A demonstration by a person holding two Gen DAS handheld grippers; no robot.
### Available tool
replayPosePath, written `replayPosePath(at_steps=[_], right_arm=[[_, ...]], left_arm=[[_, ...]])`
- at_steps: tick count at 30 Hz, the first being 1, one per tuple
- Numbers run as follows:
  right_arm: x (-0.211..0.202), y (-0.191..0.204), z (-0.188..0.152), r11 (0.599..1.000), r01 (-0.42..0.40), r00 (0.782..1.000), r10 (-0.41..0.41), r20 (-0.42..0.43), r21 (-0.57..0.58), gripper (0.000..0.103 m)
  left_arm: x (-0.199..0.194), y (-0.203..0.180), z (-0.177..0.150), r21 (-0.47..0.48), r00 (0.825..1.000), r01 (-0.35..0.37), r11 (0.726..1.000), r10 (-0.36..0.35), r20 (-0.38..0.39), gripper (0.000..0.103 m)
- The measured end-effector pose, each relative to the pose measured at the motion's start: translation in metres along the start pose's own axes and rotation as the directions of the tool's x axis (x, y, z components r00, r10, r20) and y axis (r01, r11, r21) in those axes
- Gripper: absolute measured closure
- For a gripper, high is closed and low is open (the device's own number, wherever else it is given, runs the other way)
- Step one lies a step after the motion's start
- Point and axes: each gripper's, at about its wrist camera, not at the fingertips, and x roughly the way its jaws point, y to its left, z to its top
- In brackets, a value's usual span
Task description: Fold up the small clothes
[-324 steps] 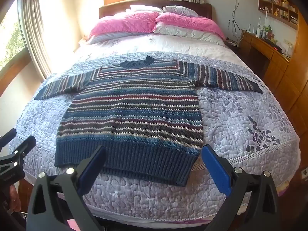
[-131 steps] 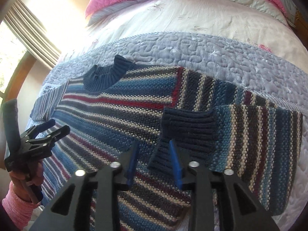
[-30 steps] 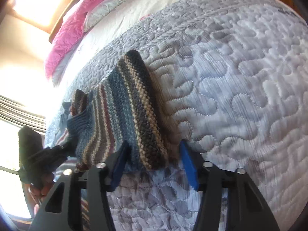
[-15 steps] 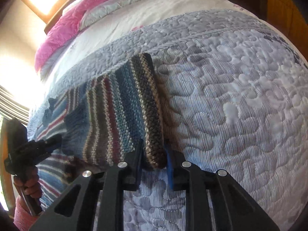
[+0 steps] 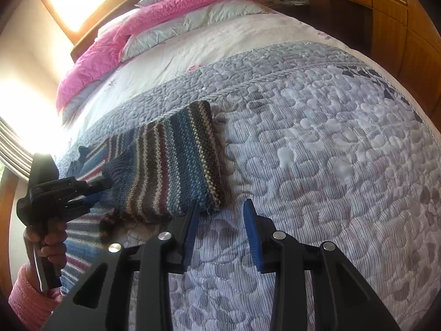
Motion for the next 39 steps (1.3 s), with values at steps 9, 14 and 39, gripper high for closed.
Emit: replayPosePath(at_steps=[9,14,39], right_arm=[[0.0,0.013,-0.016,0.999,-0.049,0.999,0.049,0.002,-0.009,0.069],[-0.001,0.027,-0.023,0.997,-0.073,0.997,0.073,0.001,-0.031,0.069],[0.091,0.17,-0.006,0.964,-0.236,0.961,0.213,-0.174,-0.122,0.064]], left_arm=[[-0.045,-0.023,-0.009,0.051,0.986,0.012,0.999,-0.02,0.164,0.102],[-0.098,-0.007,-0.011,0.052,0.964,0.036,0.998,-0.048,0.26,0.102],[-0.219,0.195,0.013,-0.156,0.909,-0.196,0.968,0.239,0.341,0.101]])
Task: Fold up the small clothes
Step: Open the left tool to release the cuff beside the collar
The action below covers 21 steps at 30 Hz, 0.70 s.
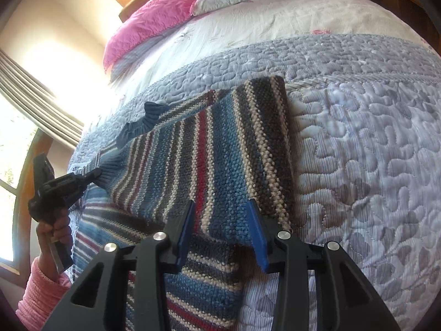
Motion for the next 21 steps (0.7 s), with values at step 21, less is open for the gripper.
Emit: replayPosePath(at_steps=[21], right_arm=[[-0.016,0.036,-0.02,0.997,0.05,0.998,-0.047,0.047,-0.065,0.052]], left_arm=[[-0.043,-0.009,-0.016,0.084,1.0,-0.012,0.996,0.011,0.012,0.074]])
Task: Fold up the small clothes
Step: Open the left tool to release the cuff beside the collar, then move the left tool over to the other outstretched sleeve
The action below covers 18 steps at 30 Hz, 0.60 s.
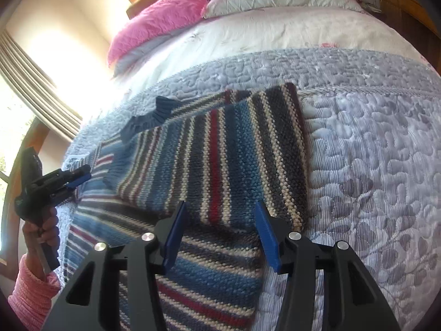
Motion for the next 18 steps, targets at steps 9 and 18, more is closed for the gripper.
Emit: replayPosePath(at_steps=[9,18], right_arm=[[0.038,-0.019,-0.008,0.997,0.061,0.993,-0.055,-0.106,0.057,0.053],[0.055,-0.019,-0.017,0.995,0.091,0.991,-0.087,-0.103,0.044,0.052]], left_arm=[[0.062,-0.021,-0.019,0.05,0.993,-0.04,0.998,0.045,-0.112,0.073],[0.064,-0.012,-0.016,0.05,0.993,0.003,0.999,0.003,-0.118,0.075]])
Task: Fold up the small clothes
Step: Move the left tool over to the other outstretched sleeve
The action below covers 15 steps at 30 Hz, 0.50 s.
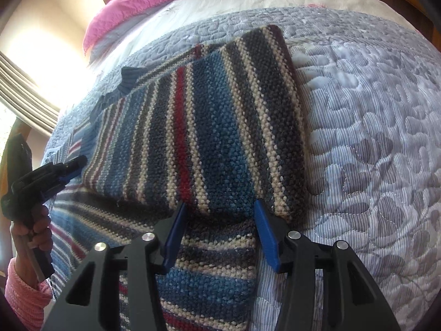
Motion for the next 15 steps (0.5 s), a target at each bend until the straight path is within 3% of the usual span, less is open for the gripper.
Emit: replayPosePath(at_steps=[2,3,5,7,9,13,15], right_arm=[[-0.014,0.008,-0.001,0.999,0.03,0.999,-0.029,0.023,-0.02,0.052],[-0.023,0.015,-0.003,0.999,0.039,0.998,-0.038,0.049,-0.033,0.046],[-0.043,0.03,-0.015,0.995,0.051,0.995,-0.043,0.091,-0.082,0.041],[-0.05,0.049,-0.033,0.987,0.076,0.995,-0.066,0.074,-0.138,0.041],[-0.048,0.068,-0.052,0.985,0.032,0.999,-0.028,0.029,-0.17,0.041],[-0.032,0.099,-0.081,0.984,-0.046,0.997,0.035,-0.067,-0.171,0.042],[-0.022,0.107,-0.088,0.988,-0.044,0.995,0.031,-0.091,-0.146,0.042]], left_arm=[[-0.011,0.003,0.0,-0.031,1.0,-0.002,1.0,0.002,0.01,0.074],[-0.021,0.005,-0.003,-0.047,0.999,-0.03,0.998,0.031,0.022,0.069],[-0.046,0.01,-0.012,-0.042,0.995,-0.067,0.997,0.069,0.066,0.039],[-0.069,0.018,-0.024,-0.005,0.987,-0.127,0.992,0.127,0.098,0.039],[-0.086,0.029,-0.037,0.032,0.983,-0.149,0.988,0.144,0.113,0.039],[-0.109,0.057,-0.061,0.066,0.974,-0.22,0.973,0.215,0.074,0.039],[-0.113,0.071,-0.075,0.08,0.967,-0.254,0.964,0.25,0.054,0.039]])
